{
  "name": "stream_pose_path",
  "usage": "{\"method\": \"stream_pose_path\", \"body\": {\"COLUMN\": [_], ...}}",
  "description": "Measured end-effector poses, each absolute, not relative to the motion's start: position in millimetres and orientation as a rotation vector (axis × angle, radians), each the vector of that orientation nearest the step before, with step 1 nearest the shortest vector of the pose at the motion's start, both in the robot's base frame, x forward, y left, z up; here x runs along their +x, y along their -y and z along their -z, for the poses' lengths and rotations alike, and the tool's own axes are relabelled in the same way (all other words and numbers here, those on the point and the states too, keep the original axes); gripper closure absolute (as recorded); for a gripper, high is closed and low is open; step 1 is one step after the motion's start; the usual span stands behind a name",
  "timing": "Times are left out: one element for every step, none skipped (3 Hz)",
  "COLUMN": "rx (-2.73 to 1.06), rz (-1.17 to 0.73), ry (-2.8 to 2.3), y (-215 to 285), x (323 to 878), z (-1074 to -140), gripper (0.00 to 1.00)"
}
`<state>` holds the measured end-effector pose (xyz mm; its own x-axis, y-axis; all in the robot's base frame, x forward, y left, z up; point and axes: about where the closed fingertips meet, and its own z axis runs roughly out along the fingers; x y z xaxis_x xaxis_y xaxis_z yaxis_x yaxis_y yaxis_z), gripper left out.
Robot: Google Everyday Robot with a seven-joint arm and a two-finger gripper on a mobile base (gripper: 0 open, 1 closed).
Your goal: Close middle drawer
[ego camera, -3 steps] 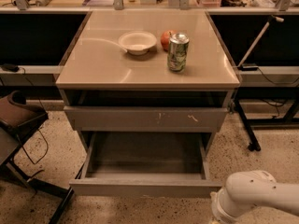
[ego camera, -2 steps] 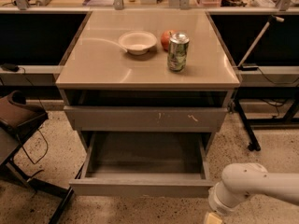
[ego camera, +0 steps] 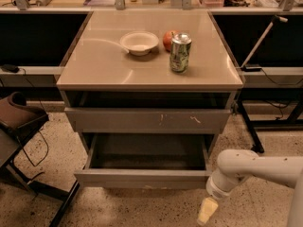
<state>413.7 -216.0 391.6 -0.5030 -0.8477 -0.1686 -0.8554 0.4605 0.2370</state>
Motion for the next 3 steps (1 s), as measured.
{"method": "stream_pose_path", "body": {"rx": [-1.538,-1.538,-1.508], "rz": [-0.348,-0.348,-0.365], "ry": [-2.679,-2.679,-2.699], "y": [195.4,194.0,201.7], "x": [479.5,480.7,487.8], "z": [-414.7,-414.8,-408.9], "gripper": [0.0,0.0,0.0]}}
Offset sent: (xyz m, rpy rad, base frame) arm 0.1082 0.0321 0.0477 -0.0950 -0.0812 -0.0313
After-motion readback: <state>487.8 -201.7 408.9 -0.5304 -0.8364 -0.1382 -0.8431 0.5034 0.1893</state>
